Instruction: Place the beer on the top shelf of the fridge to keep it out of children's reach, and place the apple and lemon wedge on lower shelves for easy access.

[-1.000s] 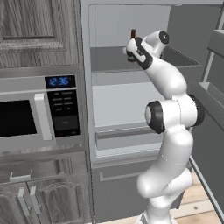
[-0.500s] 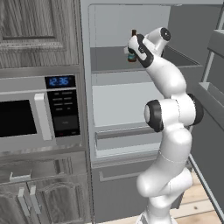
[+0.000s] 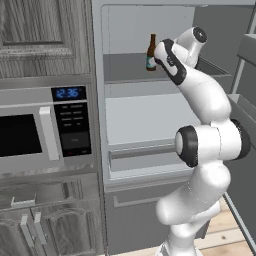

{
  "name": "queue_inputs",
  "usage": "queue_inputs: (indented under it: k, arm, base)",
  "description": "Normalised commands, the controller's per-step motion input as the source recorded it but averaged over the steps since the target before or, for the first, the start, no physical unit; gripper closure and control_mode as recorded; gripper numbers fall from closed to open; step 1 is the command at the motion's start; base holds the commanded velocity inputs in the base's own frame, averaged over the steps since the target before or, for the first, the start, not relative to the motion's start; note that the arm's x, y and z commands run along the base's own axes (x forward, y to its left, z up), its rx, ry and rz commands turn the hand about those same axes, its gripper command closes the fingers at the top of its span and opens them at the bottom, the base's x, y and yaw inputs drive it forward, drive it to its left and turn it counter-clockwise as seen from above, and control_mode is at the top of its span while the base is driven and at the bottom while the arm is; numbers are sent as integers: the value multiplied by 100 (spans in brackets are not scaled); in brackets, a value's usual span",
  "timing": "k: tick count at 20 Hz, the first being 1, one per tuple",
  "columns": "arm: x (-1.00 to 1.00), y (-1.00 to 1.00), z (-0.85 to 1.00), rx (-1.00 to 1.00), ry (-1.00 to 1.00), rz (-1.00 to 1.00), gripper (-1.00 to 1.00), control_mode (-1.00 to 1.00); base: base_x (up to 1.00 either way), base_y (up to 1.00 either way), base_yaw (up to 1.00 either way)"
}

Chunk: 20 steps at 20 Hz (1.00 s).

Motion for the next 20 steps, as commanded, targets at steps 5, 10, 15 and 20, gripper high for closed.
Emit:
queue_inputs:
  k: [5,10,15,20]
  arm:
    - [-100,27,-9,-11,0,0,-100,-100]
    - [-100,36,-7,-3,0,-6,-100,-100]
    - [-100,12,-3,1,0,-21,-100,-100]
    - [-100,4,-10,9,0,-30,-100,-100]
  base:
    - [0,0,0]
    - [0,0,0]
    - [0,0,0]
    - [0,0,0]
